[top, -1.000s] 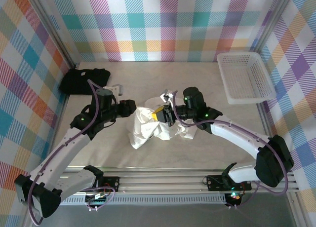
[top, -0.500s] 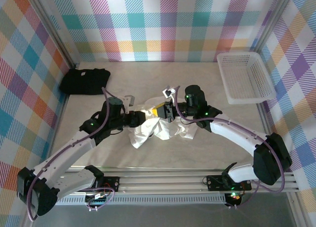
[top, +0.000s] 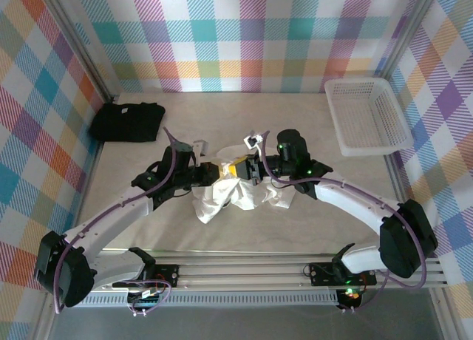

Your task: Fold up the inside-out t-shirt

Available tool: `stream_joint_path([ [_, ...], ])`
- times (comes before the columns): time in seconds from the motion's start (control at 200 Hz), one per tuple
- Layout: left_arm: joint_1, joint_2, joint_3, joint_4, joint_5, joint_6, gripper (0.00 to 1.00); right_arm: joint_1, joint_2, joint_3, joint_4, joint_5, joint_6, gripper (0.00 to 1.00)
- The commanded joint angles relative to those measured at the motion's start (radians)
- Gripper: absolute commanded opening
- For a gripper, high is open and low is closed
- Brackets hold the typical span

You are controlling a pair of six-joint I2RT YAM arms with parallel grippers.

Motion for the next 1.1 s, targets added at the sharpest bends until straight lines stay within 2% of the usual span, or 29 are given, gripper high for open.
stream_joint_path([
  [0.0,0.014,-0.035,0.054,0.043,0.038,0.013,0.0,-0.009,-0.078,-0.009,-0.066,0.039,-0.111,0.0],
  [0.12,0.081,-0.123,0.048,0.073,0.191,-0.038,0.0,-0.023,-0.14,-0.02,-0.174,0.125,-0.23,0.0],
  [0.26,0.16,-0.187,0.056,0.111,0.407,-0.15,0.0,-0.024,-0.166,-0.02,-0.249,0.156,-0.324,0.01],
  [0.385,0.197,-0.194,0.084,0.102,0.53,-0.199,0.0,-0.023,-0.169,-0.033,-0.245,0.141,-0.345,0.02],
  [0.465,0.211,-0.19,0.106,0.063,0.563,-0.185,0.0,-0.023,-0.165,-0.041,-0.232,0.116,-0.345,0.03],
  [0.62,0.238,-0.199,0.159,-0.104,0.507,-0.081,0.0,-0.023,-0.168,-0.05,-0.232,0.107,-0.339,0.03],
  [0.785,0.239,-0.211,0.188,-0.278,0.245,0.016,0.0,-0.036,-0.198,-0.076,-0.139,0.007,-0.275,0.01],
  [0.835,0.238,-0.207,0.185,-0.297,0.197,0.03,0.0,-0.037,-0.198,-0.079,-0.108,-0.011,-0.252,0.0],
  [0.985,0.238,-0.201,0.151,-0.292,0.145,0.039,0.0,-0.036,-0.129,-0.075,0.033,-0.108,-0.124,0.0],
  [1.095,0.238,-0.208,0.113,-0.311,0.049,0.046,0.02,-0.011,-0.06,-0.062,0.135,-0.116,-0.031,0.0],
])
